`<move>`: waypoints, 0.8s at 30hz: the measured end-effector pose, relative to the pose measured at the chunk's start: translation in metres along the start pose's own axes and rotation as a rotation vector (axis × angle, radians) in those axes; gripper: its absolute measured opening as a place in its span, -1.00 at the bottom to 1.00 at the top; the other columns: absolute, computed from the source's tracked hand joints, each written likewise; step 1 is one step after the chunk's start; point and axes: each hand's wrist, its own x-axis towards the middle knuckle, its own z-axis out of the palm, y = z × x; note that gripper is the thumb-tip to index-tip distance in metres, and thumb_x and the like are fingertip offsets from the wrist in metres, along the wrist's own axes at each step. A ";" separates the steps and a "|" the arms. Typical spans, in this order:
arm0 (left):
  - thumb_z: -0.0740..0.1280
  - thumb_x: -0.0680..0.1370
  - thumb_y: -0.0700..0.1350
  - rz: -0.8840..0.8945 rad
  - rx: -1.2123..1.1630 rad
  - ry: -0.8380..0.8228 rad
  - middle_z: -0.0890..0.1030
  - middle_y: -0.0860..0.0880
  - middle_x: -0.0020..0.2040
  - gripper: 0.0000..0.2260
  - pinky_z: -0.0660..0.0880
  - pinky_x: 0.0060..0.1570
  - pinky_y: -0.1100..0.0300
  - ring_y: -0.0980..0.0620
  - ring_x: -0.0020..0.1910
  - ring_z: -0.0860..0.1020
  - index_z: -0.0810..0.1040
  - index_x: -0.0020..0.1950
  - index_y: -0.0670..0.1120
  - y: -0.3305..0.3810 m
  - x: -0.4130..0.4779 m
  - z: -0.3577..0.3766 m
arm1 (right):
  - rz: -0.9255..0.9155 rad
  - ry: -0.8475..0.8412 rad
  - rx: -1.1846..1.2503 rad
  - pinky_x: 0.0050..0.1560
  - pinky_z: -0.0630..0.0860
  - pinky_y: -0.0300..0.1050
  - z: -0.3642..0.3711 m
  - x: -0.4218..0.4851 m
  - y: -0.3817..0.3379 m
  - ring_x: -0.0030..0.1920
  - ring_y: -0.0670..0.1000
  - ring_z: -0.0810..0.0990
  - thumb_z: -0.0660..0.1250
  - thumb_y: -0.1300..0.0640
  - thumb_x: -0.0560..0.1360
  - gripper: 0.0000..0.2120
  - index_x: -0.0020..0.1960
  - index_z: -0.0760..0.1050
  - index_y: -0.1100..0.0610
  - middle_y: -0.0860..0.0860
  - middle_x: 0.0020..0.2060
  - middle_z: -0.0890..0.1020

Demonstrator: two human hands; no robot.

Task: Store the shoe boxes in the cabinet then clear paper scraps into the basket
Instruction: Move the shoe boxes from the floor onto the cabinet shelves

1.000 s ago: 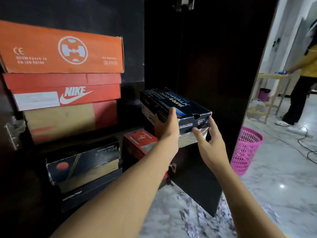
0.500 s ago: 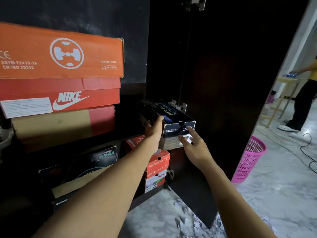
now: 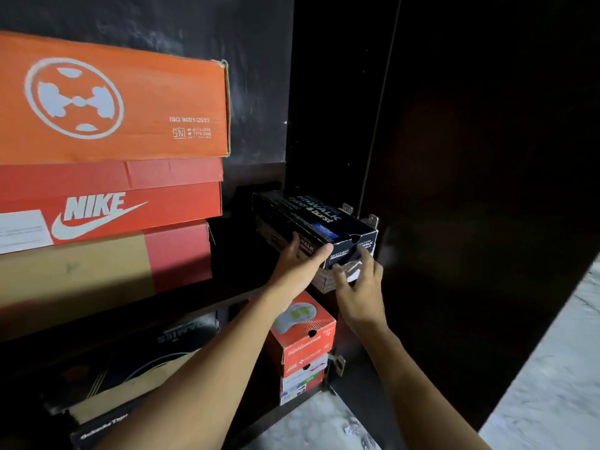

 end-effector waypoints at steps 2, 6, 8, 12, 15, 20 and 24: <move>0.36 0.50 0.23 0.007 -0.011 0.031 0.15 -0.02 0.58 -0.23 0.22 0.45 0.06 -0.02 0.53 0.19 0.07 0.59 0.09 -0.001 0.015 -0.007 | -0.013 -0.056 0.013 0.15 0.36 -0.18 0.012 0.012 0.000 0.31 -0.01 0.39 0.28 -0.11 0.58 -0.34 0.58 0.07 -0.01 0.05 0.45 0.19; 0.34 0.50 0.24 0.005 -0.041 0.058 0.30 -0.02 0.52 -0.37 0.32 0.42 -0.03 0.00 0.48 0.30 0.27 0.52 0.11 -0.003 0.044 -0.021 | -0.013 -0.172 0.028 0.18 0.30 -0.24 0.032 0.032 -0.005 0.25 -0.14 0.31 0.27 -0.09 0.59 -0.29 0.61 -0.01 0.02 0.08 0.51 0.11; 0.33 0.51 0.24 0.000 -0.044 0.066 0.40 0.00 0.46 -0.42 0.36 0.39 -0.03 0.00 0.42 0.39 0.33 0.48 0.10 -0.005 0.052 -0.023 | -0.010 -0.212 0.034 0.17 0.32 -0.23 0.038 0.039 -0.006 0.25 -0.14 0.32 0.26 -0.08 0.60 -0.28 0.61 -0.04 0.03 0.07 0.53 0.09; 0.31 0.59 0.07 0.000 -0.115 0.137 0.61 0.01 0.16 -0.77 0.50 0.25 0.02 0.02 0.14 0.56 0.52 0.20 0.03 0.003 0.059 -0.024 | -0.010 -0.310 -0.034 0.18 0.31 -0.22 0.040 0.052 -0.008 0.31 -0.07 0.37 0.25 -0.02 0.63 -0.34 0.61 0.02 0.05 0.07 0.52 0.18; 0.33 0.59 0.03 -0.021 -0.117 0.149 0.64 -0.03 0.08 -0.85 0.53 0.21 -0.04 -0.03 0.10 0.60 0.55 0.11 0.04 0.007 0.059 -0.025 | 0.003 -0.290 -0.051 0.22 0.29 -0.20 0.030 0.057 -0.011 0.33 0.01 0.41 0.24 -0.06 0.63 -0.38 0.60 0.09 0.05 0.09 0.51 0.24; 0.34 0.59 -0.02 -0.111 -0.245 0.220 0.56 -0.08 0.28 -0.65 0.46 0.29 0.03 -0.08 0.28 0.52 0.50 0.35 -0.09 0.020 0.032 -0.014 | 0.016 -0.195 -0.088 0.32 0.42 -0.03 0.002 0.036 -0.006 0.37 0.03 0.43 0.28 -0.13 0.58 -0.41 0.54 0.23 0.00 0.06 0.45 0.36; 0.36 0.57 -0.03 -0.067 -0.249 0.179 0.59 0.05 0.12 -0.76 0.40 0.00 0.26 0.06 0.17 0.55 0.58 0.20 -0.07 0.015 -0.021 0.005 | 0.045 -0.122 -0.102 0.31 0.47 0.01 -0.030 -0.007 -0.001 0.35 0.04 0.47 0.29 -0.09 0.59 -0.50 0.48 0.36 0.04 0.06 0.40 0.43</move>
